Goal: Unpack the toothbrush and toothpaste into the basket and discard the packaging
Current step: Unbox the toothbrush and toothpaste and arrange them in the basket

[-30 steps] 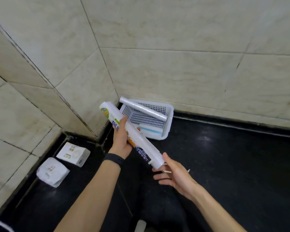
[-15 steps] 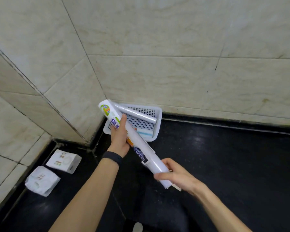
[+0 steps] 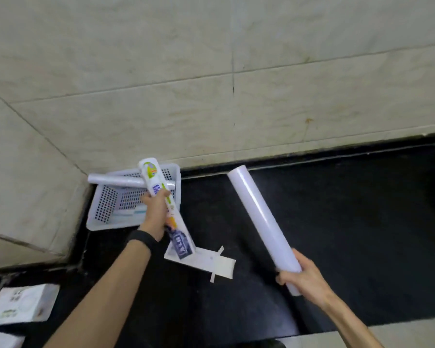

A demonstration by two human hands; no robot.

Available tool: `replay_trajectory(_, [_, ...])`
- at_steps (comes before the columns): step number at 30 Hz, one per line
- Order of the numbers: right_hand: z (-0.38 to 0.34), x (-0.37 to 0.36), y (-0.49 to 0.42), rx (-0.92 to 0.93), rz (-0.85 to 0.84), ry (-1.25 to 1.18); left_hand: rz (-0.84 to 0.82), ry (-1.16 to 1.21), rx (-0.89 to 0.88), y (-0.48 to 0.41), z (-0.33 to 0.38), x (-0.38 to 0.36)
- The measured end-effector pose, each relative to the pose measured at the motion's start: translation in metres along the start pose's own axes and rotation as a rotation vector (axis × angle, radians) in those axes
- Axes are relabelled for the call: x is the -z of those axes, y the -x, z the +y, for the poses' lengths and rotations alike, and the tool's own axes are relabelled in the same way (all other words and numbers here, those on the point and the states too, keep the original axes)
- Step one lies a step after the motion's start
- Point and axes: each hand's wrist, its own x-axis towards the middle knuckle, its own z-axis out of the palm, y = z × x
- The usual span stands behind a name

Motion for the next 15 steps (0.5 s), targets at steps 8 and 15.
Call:
replay_trajectory(8, [0.001, 0.021, 0.011, -0.007, 0.24, -0.09, -0.572, -0.524, 0.096, 0.063, -0.112, -0.12])
replay_trajectory(15, [0.009, 0.021, 0.018, -0.034, 0.27, -0.096, -0.628, -0.64, 0.123, 0.064, -0.136, -0.129])
